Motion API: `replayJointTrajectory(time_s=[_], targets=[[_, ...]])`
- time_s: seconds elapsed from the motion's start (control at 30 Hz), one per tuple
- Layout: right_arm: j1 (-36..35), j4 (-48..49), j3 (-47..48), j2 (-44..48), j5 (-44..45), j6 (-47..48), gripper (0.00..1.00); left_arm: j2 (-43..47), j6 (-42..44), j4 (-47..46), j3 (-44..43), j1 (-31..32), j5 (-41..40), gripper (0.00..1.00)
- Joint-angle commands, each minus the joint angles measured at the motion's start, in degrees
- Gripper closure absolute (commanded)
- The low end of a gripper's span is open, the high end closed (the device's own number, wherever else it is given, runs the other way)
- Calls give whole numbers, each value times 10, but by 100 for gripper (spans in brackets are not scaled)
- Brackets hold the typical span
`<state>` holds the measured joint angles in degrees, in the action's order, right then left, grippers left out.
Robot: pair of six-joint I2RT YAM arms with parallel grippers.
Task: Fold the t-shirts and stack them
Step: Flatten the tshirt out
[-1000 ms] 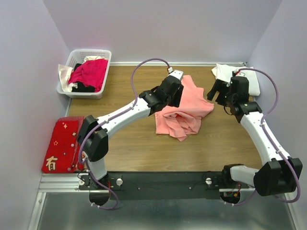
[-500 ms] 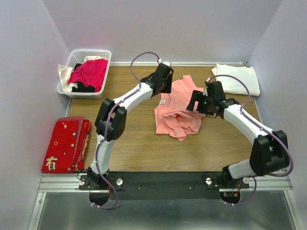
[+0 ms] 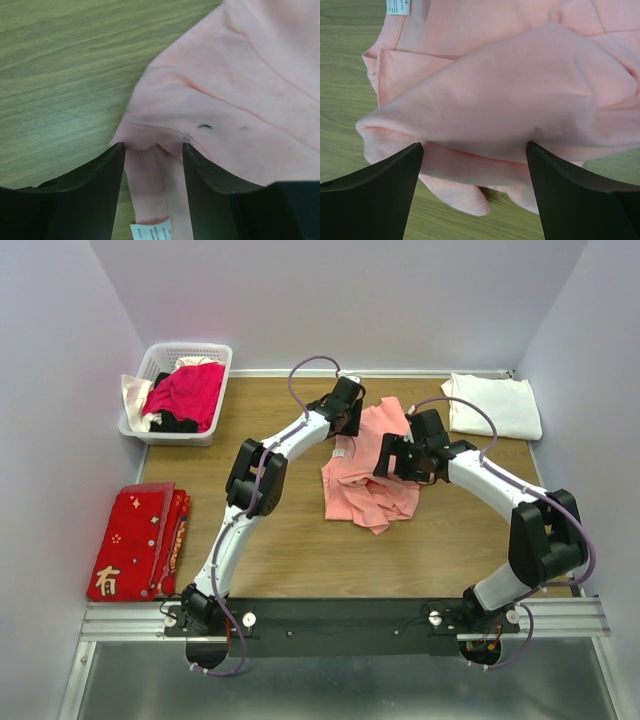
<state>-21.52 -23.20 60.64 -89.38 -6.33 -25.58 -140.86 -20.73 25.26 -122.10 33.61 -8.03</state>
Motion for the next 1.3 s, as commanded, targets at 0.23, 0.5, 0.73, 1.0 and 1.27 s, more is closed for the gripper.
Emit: replayJointTrajectory(time_s=[0.23, 0.5, 0.73, 1.0, 1.27], targets=[[-12, -1, -1, -25, -17, 4, 17, -84, -6, 87, -85, -18, -30, 66], [-12, -25, 4, -26, 22, 10, 72, -75, -12, 103, -58, -46, -37, 100], [-12, -55, 30, -4, 139, 9, 99, -6, -45, 104, -8, -100, -86, 100], [-12, -72, 61, -3, 222, 16, 99, 91, -40, 83, 82, -151, -103, 100], [-25, -55, 139, -76, 66, 33, 57, 143, -29, 58, 192, -151, -7, 100]])
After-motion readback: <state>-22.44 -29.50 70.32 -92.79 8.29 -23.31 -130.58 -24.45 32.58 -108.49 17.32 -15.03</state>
